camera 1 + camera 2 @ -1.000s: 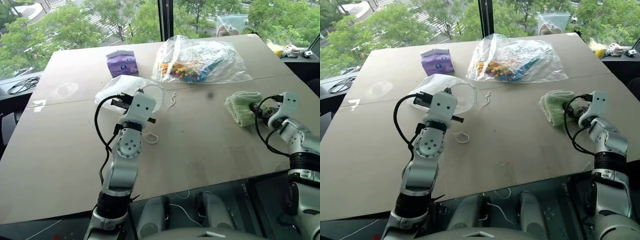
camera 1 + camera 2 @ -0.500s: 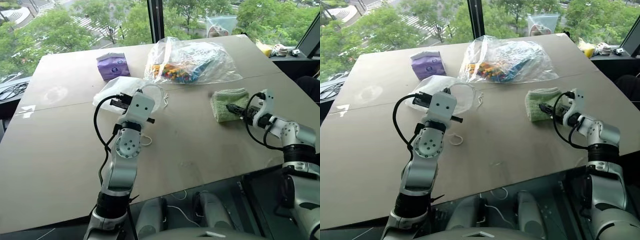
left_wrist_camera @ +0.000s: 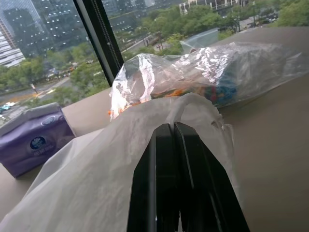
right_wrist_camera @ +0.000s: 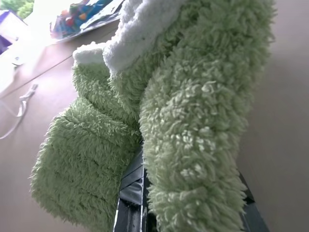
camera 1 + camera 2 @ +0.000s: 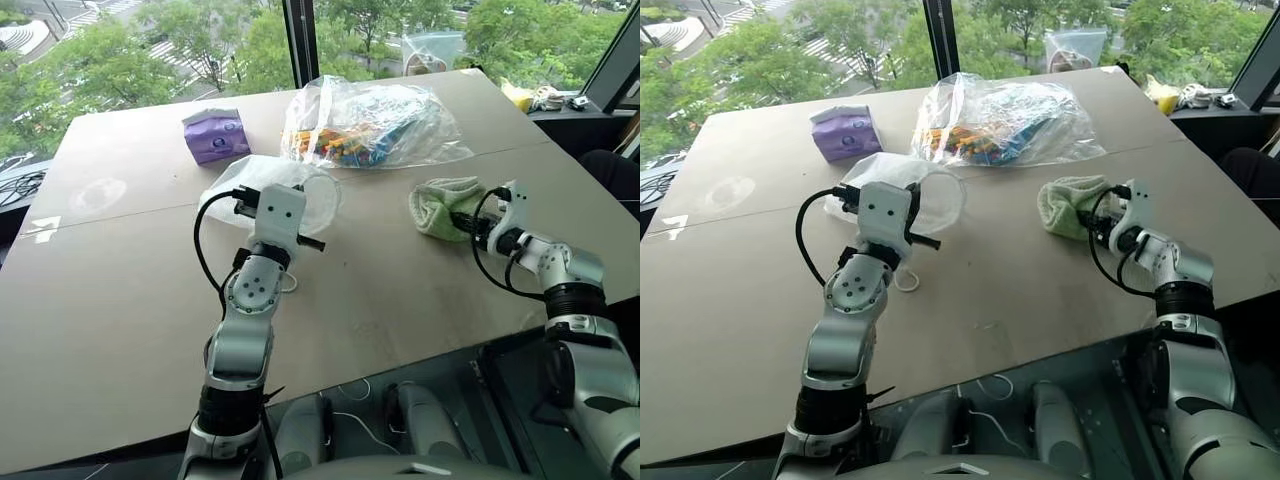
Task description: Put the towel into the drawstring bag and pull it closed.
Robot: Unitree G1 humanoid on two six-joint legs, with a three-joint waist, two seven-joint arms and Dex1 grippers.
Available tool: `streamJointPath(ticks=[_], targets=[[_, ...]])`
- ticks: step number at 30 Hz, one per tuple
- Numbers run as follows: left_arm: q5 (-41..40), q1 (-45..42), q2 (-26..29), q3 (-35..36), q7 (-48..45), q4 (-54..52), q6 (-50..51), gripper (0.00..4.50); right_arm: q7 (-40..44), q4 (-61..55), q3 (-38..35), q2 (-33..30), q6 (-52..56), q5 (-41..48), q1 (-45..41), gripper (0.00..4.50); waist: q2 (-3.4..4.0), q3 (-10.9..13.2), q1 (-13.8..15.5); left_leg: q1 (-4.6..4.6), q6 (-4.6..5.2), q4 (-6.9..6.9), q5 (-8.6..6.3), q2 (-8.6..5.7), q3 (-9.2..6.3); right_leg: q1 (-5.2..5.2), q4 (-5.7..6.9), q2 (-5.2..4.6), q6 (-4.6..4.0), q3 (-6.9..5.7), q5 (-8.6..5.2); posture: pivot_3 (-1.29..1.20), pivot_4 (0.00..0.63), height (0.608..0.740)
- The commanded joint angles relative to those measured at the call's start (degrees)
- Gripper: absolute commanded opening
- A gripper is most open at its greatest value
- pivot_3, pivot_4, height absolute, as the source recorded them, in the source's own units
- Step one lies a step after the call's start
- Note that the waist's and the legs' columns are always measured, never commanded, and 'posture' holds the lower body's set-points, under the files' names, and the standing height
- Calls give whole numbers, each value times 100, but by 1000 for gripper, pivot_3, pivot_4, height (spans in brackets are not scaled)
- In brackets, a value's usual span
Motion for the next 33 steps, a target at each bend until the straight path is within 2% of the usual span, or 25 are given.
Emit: streamJointPath(ticks=[1,4,8,16,20,24,28,33], targets=[[-1181,-343,-170,685,-330,-251,393,0,330,-1177,-516,261,1231,1411,119,15,6,11,37,-7,5,-4,3,0,-4,-7,0,10,-8,9,5,0,150,740],[-1682,-585,-123,1032,-401,-136,673,0,359,-2070,-731,394,2012,2304,364,15,28,34,113,-15,24,-19,14,-9,-11,-15,0,16,-15,14,10,0,150,740],[-2582,-742,119,1260,-904,-205,1097,0,169,-3388,-606,662,2686,3306,691,15,28,35,206,-23,7,-24,4,-24,-20,-15,-9,12,-20,15,6,0,150,740],[-4088,-834,437,1718,-1103,-411,1956,0,-1253,-3864,-920,1761,2218,4637,438,15,26,39,208,-45,-2,-16,-1,-43,-28,-15,-37,-3,-26,18,1,0,150,740],[-4765,-1053,365,2025,-751,-385,2213,0,-1204,-4267,-230,1793,2031,4224,929,15,25,39,215,-50,-2,-15,-1,-46,-38,-14,-38,-3,-38,14,-7,0,150,740],[-5389,-1278,285,2248,-354,-311,2400,0,-973,-4501,602,1513,1482,3333,1457,15,24,40,209,-56,-2,-16,-1,-48,-37,-14,-44,-3,-35,15,-6,0,150,740],[-6099,-1354,286,2286,-146,-278,2642,0,-800,-4572,1023,1343,1187,2981,1547,15,19,45,195,-55,-1,-13,0,-50,-35,-14,-46,-3,-36,19,-6,0,150,740],[-6385,-1306,519,2072,-95,-289,2758,0,-695,-4666,1499,1219,962,2602,1526,15,17,46,198,-51,-2,-14,0,-48,-42,-14,-42,6,-38,17,-8,0,150,740]])
